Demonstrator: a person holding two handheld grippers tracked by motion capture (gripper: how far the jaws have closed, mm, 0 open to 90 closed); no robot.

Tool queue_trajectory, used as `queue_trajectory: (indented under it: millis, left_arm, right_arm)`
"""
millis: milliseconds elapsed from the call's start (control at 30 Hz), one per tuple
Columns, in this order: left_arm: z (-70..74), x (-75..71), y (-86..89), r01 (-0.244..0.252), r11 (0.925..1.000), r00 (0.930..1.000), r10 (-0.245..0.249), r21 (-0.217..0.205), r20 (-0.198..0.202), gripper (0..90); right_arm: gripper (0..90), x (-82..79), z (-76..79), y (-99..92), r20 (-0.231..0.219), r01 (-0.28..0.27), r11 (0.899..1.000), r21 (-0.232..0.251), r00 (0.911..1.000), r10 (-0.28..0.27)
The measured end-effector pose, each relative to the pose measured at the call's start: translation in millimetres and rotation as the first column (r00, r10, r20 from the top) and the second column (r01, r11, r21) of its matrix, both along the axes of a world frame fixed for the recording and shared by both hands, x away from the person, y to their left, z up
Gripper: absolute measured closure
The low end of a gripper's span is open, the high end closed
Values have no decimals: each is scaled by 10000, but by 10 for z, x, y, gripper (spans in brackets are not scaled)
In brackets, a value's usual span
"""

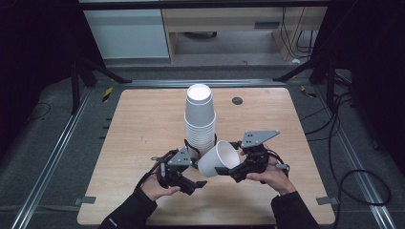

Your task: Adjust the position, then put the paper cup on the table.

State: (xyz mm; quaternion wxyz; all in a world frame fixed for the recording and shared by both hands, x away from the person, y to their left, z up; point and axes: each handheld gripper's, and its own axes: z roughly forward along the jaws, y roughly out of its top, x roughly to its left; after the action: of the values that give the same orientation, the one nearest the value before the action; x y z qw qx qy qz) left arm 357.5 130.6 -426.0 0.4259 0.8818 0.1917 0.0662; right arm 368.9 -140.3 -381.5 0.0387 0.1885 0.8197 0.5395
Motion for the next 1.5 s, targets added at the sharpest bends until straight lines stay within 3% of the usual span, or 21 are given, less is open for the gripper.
queue_trajectory:
  millis: [167, 333, 433, 533, 567, 667, 733, 833, 1033, 1167, 1233, 1400, 1467, 1500]
  left_arm:
    - [4, 22, 136, -609, 9981, 9981, 609, -12, -82, 148]
    - [14, 9, 300, -1181, 9930, 9929, 1181, 58, -135, 150]
    - [6, 4, 429, -1625, 9867, 9866, 1625, 24, -172, 151]
    - [3, 24, 574, -2247, 9743, 9742, 2242, -164, -268, 158]
    - [2, 30, 629, -2545, 9669, 9668, 2539, -192, -292, 159]
    - [4, 43, 741, -2991, 9538, 9540, 2982, -272, -324, 164]
    - [9, 61, 808, -3333, 9423, 9426, 3323, -317, -325, 166]
    - [6, 103, 893, -3850, 9225, 9227, 3841, -273, -337, 166]
    - [-67, 174, 997, -4351, 9003, 8996, 4340, -121, -489, 168]
    - [-104, 214, 1055, -4737, 8807, 8796, 4734, 57, -464, 167]
    - [-113, 227, 1084, -4844, 8748, 8735, 4838, 4, -538, 167]
    - [-124, 242, 1138, -5004, 8658, 8643, 4995, -10, -598, 167]
    - [-122, 246, 1149, -5104, 8599, 8586, 5093, -46, -593, 168]
    - [-121, 248, 1152, -5091, 8607, 8592, 5078, -53, -626, 170]
  right_arm:
    - [94, 40, 41, -183, 115, 861, 9961, -212, 9962, -859]
    - [95, 82, 65, -380, 220, 1840, 9820, -431, 9828, -1832]
    - [95, 100, 62, -462, 270, 2291, 9712, -653, 9733, -2278]
    - [97, 133, 57, -545, 308, 2821, 9557, -836, 9594, -2805]
    - [97, 145, 56, -568, 366, 3034, 9487, -890, 9528, -3013]
    - [98, 190, 58, -639, 348, 3447, 9324, -1085, 9387, -3429]
    - [97, 220, 62, -684, 431, 3801, 9165, -1246, 9249, -3777]
    - [97, 276, 74, -759, 464, 4225, 8948, -1445, 9062, -4204]
    - [96, 375, 101, -881, 718, 4913, 8520, -1809, 8706, -4868]
    - [95, 450, 127, -948, 831, 5266, 8230, -2129, 8491, -5217]
    - [95, 492, 142, -981, 982, 5460, 8045, -2338, 8364, -5392]
    - [95, 577, 155, -1046, 1059, 5800, 7708, -2635, 8116, -5745]
    - [95, 611, 145, -1060, 1180, 5874, 7608, -2760, 8063, -5797]
    - [95, 626, 137, -1064, 1148, 5932, 7551, -2792, 8014, -5871]
